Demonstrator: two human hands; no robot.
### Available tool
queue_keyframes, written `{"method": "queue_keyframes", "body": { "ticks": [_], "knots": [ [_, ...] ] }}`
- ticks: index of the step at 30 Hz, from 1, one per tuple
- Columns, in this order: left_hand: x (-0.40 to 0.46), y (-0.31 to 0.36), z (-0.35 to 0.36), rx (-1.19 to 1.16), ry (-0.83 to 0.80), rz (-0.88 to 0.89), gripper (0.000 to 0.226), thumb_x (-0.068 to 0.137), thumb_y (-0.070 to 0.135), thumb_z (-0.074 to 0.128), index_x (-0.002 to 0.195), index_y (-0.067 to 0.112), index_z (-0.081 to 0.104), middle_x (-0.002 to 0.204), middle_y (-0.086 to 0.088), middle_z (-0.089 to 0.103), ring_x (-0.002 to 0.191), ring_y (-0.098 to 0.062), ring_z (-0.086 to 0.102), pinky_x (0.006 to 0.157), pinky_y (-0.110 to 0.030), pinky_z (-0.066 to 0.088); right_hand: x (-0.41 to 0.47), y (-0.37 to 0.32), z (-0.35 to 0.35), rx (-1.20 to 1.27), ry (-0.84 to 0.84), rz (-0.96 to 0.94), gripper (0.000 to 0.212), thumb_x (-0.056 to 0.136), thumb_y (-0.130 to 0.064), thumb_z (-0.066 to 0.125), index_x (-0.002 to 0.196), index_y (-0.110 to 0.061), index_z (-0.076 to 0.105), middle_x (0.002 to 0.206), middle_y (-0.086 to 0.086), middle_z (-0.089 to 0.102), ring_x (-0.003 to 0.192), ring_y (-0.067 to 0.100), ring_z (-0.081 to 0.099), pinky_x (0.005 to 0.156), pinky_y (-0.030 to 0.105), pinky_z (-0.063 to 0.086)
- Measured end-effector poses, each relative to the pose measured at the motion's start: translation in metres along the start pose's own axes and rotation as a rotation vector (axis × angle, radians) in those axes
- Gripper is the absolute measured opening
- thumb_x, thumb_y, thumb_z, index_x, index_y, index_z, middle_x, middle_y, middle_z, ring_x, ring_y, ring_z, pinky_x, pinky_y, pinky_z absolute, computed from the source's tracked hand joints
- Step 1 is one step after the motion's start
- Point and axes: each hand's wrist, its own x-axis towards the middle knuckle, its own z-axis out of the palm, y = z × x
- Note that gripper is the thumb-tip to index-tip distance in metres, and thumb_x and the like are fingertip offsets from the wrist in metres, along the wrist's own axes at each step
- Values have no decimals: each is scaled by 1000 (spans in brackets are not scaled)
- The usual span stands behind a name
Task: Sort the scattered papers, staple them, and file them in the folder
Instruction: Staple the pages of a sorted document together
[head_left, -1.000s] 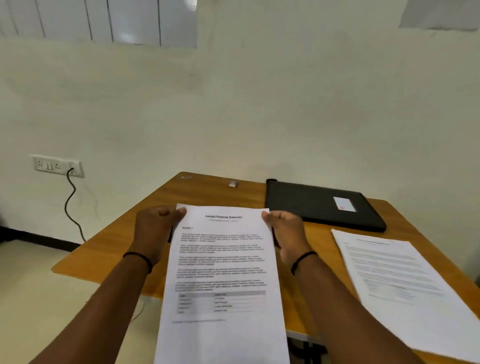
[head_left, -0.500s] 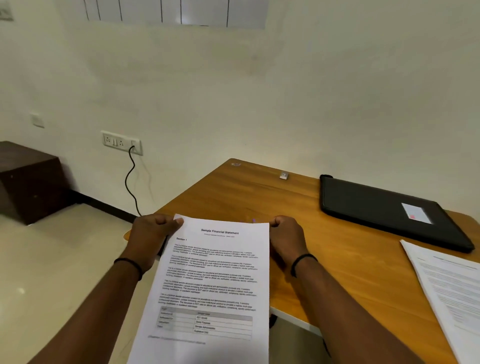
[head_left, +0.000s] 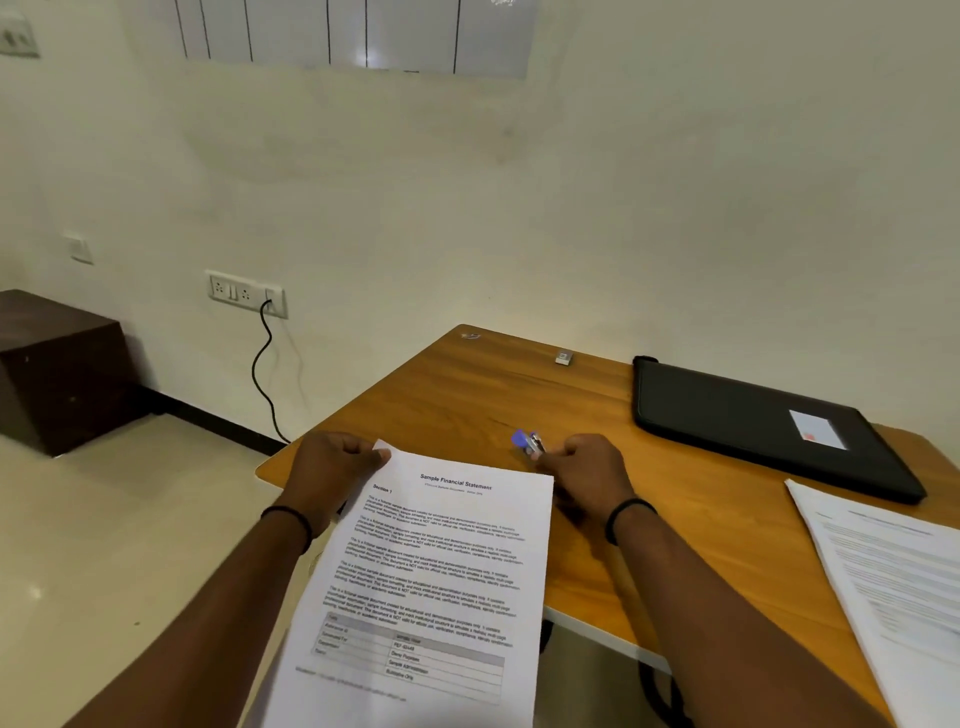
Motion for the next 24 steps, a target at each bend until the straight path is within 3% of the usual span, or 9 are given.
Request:
{"method": "queue_keyframes", "body": {
  "ticks": [3,6,8,10,14,18,24],
  "knots": [
    [-2,10,18,-8,-43,15,42,88,12,73,52,10,52,51,-2,59,46,-14,53,46,-22,41,-8,6,-25,305,6,98,36,91,-33,67,92,4,67,74,14,62,62,23,51,58,36,43],
    [-1,23,48,-24,-118,37,40,87,11,74,52,9,55,50,2,61,47,-12,54,48,-23,42,-18,11,-53,575,-73,120,31,99,-25,53,102,2,66,84,12,67,73,21,59,68,34,51],
    [-2,34,71,-37,-183,56,32,87,12,73,60,2,61,57,-4,64,50,-13,56,48,-23,43,-22,15,-68,736,-126,141,28,100,-22,49,105,1,64,85,13,65,71,20,62,66,31,55],
    [-3,45,97,-38,-242,83,25,88,11,73,70,-5,65,64,-10,63,52,-14,56,47,-22,43,-24,23,-82,700,-146,120,27,100,-26,50,103,-4,65,83,9,64,67,16,59,63,29,52],
    [-2,60,141,-18,-334,140,24,87,10,73,70,-4,64,65,-12,60,52,-12,54,50,-20,43,-24,40,-104,346,-194,-46,29,98,-35,58,97,-7,66,81,0,64,65,9,47,59,21,39],
    [5,66,178,22,-415,194,21,87,13,74,70,2,70,65,-6,67,57,-13,59,54,-23,48,-16,61,-119,177,-263,-106,22,95,-24,64,107,-6,68,90,2,70,69,3,59,62,13,48],
    [8,74,216,60,-530,191,12,87,12,73,81,3,74,70,-7,74,56,-10,66,51,-18,50,-1,80,-126,195,-280,-105,18,94,-21,66,106,-8,68,95,10,73,78,13,64,71,22,52]
  ]
}}
